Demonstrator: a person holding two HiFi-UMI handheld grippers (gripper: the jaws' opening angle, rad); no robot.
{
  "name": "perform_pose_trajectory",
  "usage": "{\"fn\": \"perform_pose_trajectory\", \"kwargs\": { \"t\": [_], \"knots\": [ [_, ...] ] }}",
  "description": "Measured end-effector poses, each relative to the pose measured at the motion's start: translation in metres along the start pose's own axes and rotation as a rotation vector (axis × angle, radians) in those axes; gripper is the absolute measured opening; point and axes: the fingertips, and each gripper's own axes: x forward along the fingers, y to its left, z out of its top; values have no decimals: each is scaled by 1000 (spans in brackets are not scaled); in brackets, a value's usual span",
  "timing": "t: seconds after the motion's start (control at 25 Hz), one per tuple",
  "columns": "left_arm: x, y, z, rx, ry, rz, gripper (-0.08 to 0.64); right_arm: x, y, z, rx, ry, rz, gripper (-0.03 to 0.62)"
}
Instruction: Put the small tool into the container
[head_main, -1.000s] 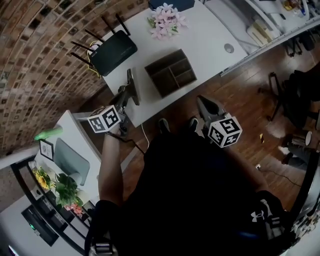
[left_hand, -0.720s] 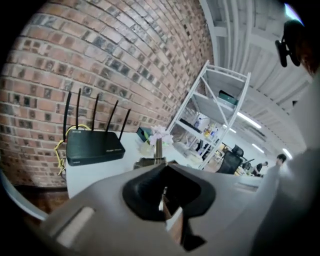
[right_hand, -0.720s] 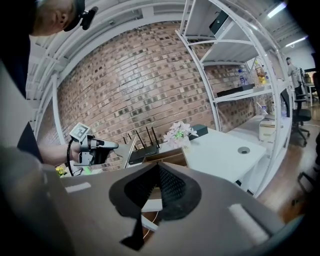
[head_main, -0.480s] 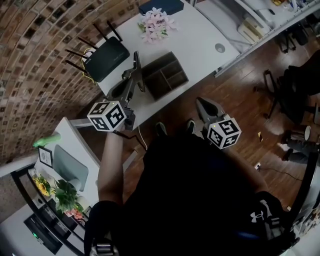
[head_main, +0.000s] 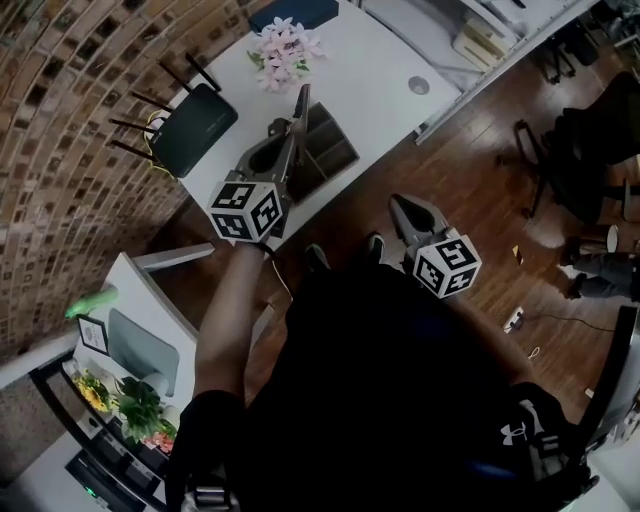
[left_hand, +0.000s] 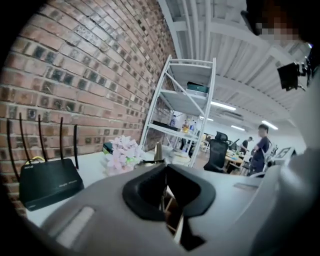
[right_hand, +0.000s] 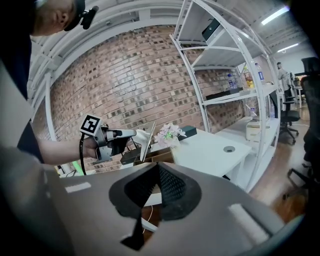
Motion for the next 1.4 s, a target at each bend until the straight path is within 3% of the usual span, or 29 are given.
{"fn": "perform_pose_trajectory", "kwargs": {
  "t": [0.72,1.04,1.4],
  "knots": [
    [73,-23,-39,149,50,-121,11,-22,-25,-10,62,8,-91,3],
    [71,-25,-73,247,125,-128,11,-23,-28,-11,74,15,-94,3],
    [71,-26,-96,274,183,-130,12,-15,-24,-9,69,25,-68,3]
  ]
}}
